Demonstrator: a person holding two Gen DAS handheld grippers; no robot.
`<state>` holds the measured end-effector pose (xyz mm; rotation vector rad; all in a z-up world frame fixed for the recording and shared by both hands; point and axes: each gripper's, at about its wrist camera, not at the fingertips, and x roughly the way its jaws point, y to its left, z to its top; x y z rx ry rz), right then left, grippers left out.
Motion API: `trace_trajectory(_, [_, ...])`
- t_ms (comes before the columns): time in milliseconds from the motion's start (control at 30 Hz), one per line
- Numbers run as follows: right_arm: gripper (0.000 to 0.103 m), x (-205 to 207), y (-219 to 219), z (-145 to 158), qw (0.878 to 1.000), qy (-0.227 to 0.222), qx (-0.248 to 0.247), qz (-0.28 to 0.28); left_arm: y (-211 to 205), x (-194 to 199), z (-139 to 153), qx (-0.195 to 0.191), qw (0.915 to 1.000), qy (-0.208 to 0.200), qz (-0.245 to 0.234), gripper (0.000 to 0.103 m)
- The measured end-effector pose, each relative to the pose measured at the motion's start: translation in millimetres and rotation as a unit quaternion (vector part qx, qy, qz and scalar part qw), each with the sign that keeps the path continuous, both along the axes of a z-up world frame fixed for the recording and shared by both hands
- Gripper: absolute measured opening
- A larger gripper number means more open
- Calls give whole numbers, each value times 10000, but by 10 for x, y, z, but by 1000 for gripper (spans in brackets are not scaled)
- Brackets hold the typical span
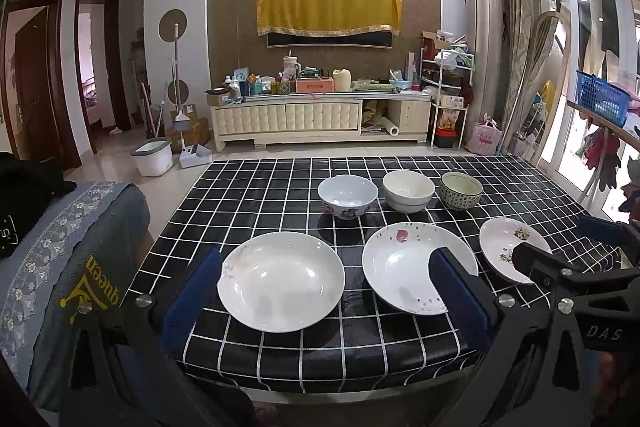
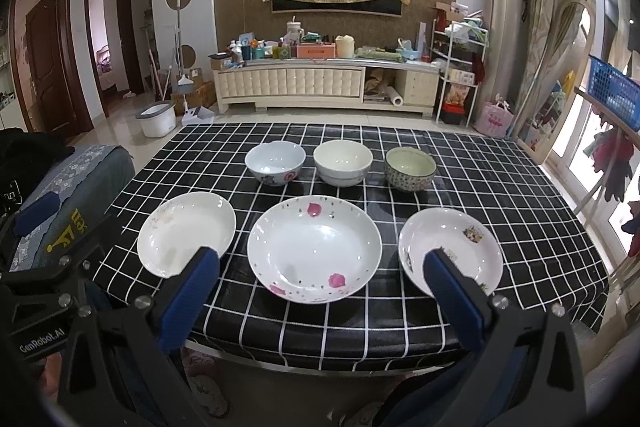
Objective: Organize plates and bowls
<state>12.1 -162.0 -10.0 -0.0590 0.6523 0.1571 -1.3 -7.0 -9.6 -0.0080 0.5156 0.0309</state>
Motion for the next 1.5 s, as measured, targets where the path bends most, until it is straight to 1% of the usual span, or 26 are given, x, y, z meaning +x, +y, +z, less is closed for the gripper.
trace_trajectory(367, [103, -5, 11, -20, 10000, 12, -45, -31, 2, -29, -7, 53, 10000, -59, -32, 103])
trace_trajectory(500, [103, 0, 11, -22, 10000, 12, -61, -4, -1, -45, 8, 13, 9999, -118, -60, 103])
trace_trajectory(567, [103, 29, 13, 2, 10000, 13, -80, -6, -2, -42, 25, 0, 9998, -171, -74, 103])
trace_trajectory(733, [103, 111, -22, 126, 9998, -163, -8, -131, 35, 27, 111, -10, 9997, -231, -104, 103])
trace_trajectory(833, [103, 156, -10, 217, 9993, -332, 42, -159, 116, 89, 197, -40, 9996, -278, 41, 103])
trace_trajectory(933, [103, 250, 57, 299, 9994, -307, 139, 6, 209, 142, 318, -2, 9990, -395, 190, 103])
trace_trajectory(1033, [103, 352, 194, 380, 9990, -434, 29, 32, 331, 217, 420, 20, 9984, -480, 296, 103])
trace_trajectory(1100, [103, 465, 336, 406, 9989, -397, -52, 230, 451, 265, 464, -40, 9976, -524, 451, 103])
trace_trajectory(1133, [103, 508, 370, 402, 9989, -356, 1, 320, 534, 306, 476, -87, 9974, -489, 520, 103])
trace_trajectory(1167, [103, 591, 430, 390, 9984, -281, 153, 476, 609, 342, 481, -101, 9974, -450, 555, 103])
trace_trajectory(1233, [103, 735, 524, 340, 9971, -172, 327, 668, 730, 404, 458, -40, 9965, -402, 730, 103])
trace_trajectory(1267, [103, 801, 590, 307, 9970, -154, 291, 703, 796, 439, 430, -32, 9960, -349, 823, 103])
trace_trajectory(1300, [103, 854, 658, 271, 9970, -161, 221, 728, 894, 499, 368, -86, 9958, -193, 892, 103])
trace_trajectory(1400, [103, 1008, 829, 143, 9966, -61, 165, 809, 1095, 632, 195, -288, 9954, 187, 894, 103])
trace_trajectory(1500, [103, 1165, 992, -105, 9915, 472, 446, 1123, 1275, 737, -12, -316, 9936, 468, 974, 103])
